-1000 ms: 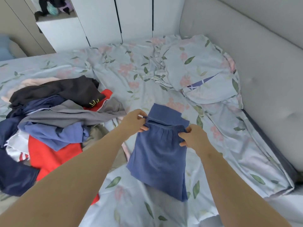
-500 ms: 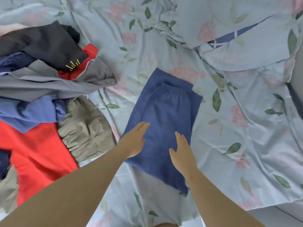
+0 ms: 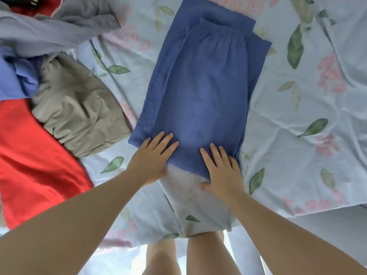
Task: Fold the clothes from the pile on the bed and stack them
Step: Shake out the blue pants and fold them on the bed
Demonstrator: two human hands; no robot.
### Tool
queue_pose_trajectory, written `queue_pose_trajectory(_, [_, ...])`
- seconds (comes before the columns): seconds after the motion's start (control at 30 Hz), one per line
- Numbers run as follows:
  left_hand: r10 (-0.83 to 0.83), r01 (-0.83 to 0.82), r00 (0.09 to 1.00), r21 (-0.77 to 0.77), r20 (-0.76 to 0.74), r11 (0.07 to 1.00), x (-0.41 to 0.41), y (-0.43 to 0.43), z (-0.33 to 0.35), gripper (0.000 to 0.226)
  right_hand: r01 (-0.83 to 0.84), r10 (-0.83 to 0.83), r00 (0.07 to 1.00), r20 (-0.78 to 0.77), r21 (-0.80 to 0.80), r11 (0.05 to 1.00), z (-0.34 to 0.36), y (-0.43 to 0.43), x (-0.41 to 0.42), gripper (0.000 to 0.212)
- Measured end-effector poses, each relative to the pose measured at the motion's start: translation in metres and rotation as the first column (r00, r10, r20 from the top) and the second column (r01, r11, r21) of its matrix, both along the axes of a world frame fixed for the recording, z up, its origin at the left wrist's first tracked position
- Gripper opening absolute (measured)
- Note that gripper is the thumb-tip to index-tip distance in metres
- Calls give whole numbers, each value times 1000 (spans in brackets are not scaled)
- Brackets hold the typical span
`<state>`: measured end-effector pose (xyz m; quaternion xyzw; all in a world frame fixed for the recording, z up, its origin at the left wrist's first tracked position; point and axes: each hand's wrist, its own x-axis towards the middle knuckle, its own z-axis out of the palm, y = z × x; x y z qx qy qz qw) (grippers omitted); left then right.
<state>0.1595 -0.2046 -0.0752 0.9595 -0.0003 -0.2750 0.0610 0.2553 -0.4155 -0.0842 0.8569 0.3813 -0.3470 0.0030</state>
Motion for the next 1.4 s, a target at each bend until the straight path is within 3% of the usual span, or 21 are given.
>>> queue_pose_trajectory(0.13, [-84, 73, 978, 63, 190, 995, -2, 9, -11, 49, -2, -6, 997, 81, 96, 995, -13, -7, -2, 92])
queue_pose_trajectory(0.3, [-33, 29, 973, 23, 229, 999, 6, 12, -5, 45, 90, -110, 987, 115, 166, 982, -3, 1, -1, 59])
queue_pose_trajectory(0.47, [16, -12, 999, -128, 36, 992, 15, 17, 18, 36, 167, -171, 985, 0, 214, 962, 13, -5, 11, 43])
queue_pose_trajectory(0.57, [103, -127, 984, -167, -146, 978, 17, 10, 41, 28, 221, -205, 971, -127, 131, 966, 35, -14, 8, 31])
queue_pose_trajectory(0.67, [158, -248, 926, -236, -344, 939, 11, -3, 60, 25, 140, -148, 949, -277, -49, 989, 61, -21, 3, 21])
queue_pose_trajectory(0.8, [109, -319, 843, -328, -526, 889, -9, -18, 80, 28, -48, -67, 866, -496, -216, 975, 85, -38, -12, 19])
queue_pose_trajectory(0.93, [109, -407, 780, -366, -617, 837, -17, -22, 96, 32, -124, -64, 826, -560, -291, 949, 105, -44, -15, 28])
queue_pose_trajectory(1.07, [88, -340, 815, -350, -572, 873, 4, -12, 114, 16, -113, -35, 881, -472, -281, 953, 112, -45, 7, 35])
queue_pose_trajectory(1.17, [110, -285, 861, -293, -496, 913, 34, 4, 126, 15, 65, -130, 919, -371, -182, 981, 114, -45, 35, 26])
queue_pose_trajectory(1.23, [159, -265, 914, -253, -373, 930, 57, 18, 129, 7, 158, -184, 943, -277, -111, 981, 115, -39, 56, 24])
queue_pose_trajectory(1.3, [231, -281, 944, -208, -235, 937, 81, 30, 132, 19, 244, -247, 956, -158, -37, 969, 117, -28, 75, 25])
queue_pose_trajectory(1.4, [380, -372, 925, -214, -4, 903, 114, 44, 135, 25, 359, -371, 927, 50, 164, 919, 119, -8, 101, 19])
